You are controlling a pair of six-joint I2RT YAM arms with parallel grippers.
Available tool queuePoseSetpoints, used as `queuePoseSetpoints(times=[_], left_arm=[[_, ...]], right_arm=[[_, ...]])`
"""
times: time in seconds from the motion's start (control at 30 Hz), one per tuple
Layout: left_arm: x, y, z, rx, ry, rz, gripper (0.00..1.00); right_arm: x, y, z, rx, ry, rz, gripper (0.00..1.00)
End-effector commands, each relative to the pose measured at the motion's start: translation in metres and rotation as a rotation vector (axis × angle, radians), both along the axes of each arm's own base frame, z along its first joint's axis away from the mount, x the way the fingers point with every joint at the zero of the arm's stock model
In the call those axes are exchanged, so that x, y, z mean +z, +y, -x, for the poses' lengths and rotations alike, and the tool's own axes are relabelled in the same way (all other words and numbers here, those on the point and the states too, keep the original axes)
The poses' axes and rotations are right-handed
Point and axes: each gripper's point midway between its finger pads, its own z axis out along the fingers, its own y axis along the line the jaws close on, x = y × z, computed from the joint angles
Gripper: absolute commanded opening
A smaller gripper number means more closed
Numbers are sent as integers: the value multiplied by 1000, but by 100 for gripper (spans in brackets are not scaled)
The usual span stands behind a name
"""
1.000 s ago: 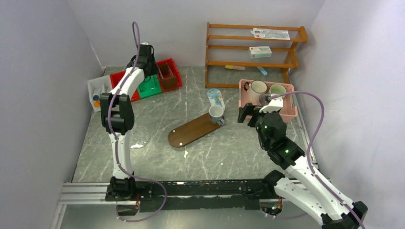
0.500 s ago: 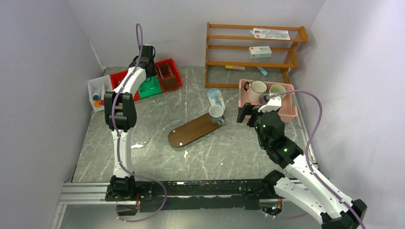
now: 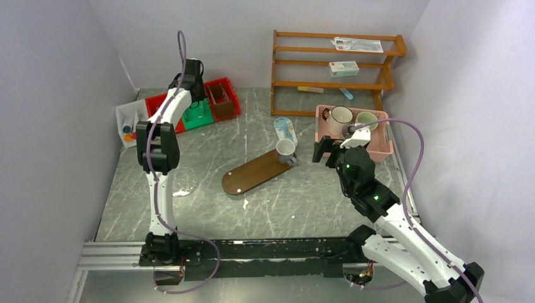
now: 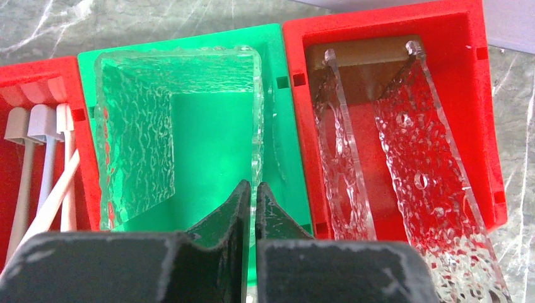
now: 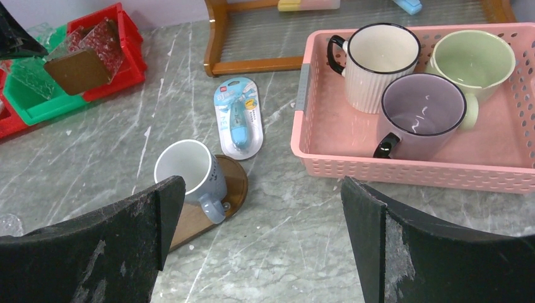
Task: Prepare toiletry sets of a toothbrush and toothpaste on the tray
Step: Pick up the toothpaste holder from the storage box.
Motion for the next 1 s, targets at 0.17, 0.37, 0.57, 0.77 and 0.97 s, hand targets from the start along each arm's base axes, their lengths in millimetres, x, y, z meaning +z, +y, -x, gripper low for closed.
queuePoseSetpoints(times=[0.17, 0.37, 0.57, 0.77, 0.97], left_arm=[[62, 5, 9, -2, -96, 56, 5], [88, 8, 23, -8, -137, 73, 5], [116, -2, 41, -45, -187, 145, 5], [141, -9, 72, -78, -224, 203, 5], [161, -19, 119, -124, -282, 292, 5]], right_arm=[[3, 1, 1, 12, -12, 5, 100], [14, 15, 5, 103, -2, 5, 100], [17, 34, 12, 218, 48, 1, 100], [17, 54, 20, 324, 91, -24, 100], [20, 84, 29, 476, 104, -93, 100]])
